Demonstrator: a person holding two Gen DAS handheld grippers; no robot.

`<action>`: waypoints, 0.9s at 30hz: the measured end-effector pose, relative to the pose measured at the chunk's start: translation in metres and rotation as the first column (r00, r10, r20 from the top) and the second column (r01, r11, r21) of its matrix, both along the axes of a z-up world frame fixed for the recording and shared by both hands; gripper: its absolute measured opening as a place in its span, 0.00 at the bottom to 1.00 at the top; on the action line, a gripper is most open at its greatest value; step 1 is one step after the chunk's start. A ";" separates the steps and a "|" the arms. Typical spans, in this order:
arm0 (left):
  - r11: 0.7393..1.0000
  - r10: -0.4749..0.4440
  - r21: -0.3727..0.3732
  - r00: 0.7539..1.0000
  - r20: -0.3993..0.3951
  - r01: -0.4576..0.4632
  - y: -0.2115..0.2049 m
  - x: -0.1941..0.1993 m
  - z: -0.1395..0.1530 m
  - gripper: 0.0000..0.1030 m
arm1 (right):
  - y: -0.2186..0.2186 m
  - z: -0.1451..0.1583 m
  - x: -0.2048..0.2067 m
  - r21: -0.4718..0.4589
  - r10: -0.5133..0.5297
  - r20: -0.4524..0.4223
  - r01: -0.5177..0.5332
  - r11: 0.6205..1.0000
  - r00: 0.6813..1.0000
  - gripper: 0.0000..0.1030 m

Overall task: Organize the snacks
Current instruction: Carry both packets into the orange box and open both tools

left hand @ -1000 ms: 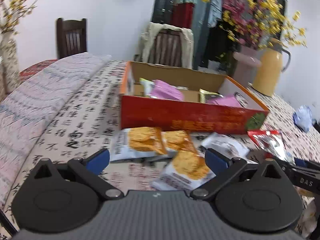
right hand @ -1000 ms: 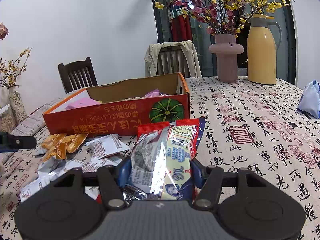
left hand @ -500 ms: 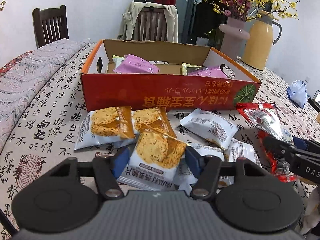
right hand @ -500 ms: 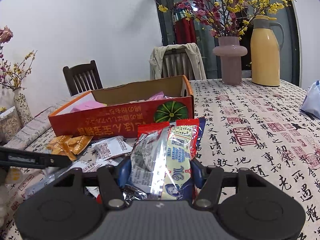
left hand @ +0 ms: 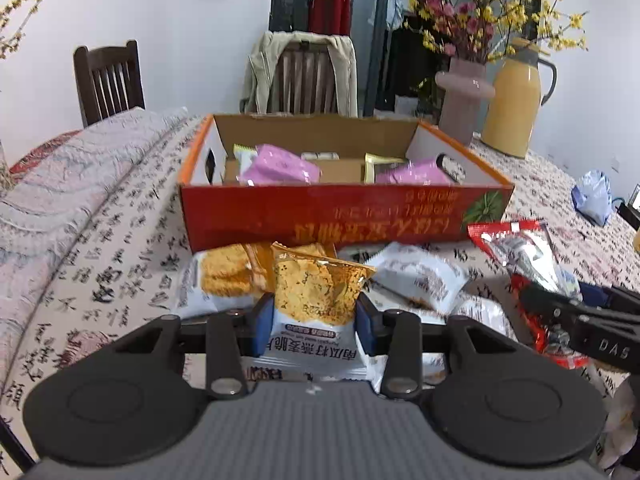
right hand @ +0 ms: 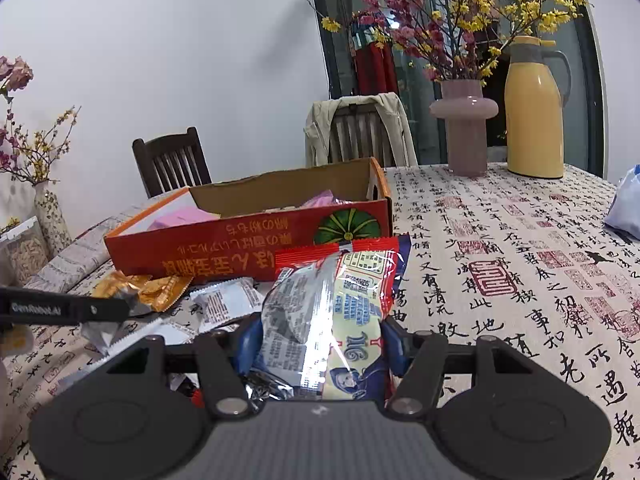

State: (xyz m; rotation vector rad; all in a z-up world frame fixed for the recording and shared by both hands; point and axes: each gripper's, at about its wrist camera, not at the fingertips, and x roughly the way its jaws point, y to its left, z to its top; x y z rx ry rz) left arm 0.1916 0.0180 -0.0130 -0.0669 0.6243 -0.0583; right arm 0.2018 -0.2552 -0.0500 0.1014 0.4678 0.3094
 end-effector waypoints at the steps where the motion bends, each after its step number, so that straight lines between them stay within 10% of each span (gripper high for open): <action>1: 1.000 0.004 -0.004 1.000 0.009 -0.004 0.001 -0.001 0.003 0.41 | 0.001 0.001 -0.001 -0.008 -0.004 0.004 0.004 1.000 1.000 0.58; 12: 0.999 0.046 -0.003 0.988 0.146 -0.046 0.003 0.009 0.057 0.41 | 0.009 0.051 -0.001 -0.027 0.018 0.147 -0.015 1.000 0.989 0.58; 27: 0.995 0.095 -0.028 0.970 0.222 -0.092 -0.005 0.088 0.093 0.41 | 0.059 0.096 0.117 -0.039 0.009 0.178 -0.002 0.999 0.984 0.58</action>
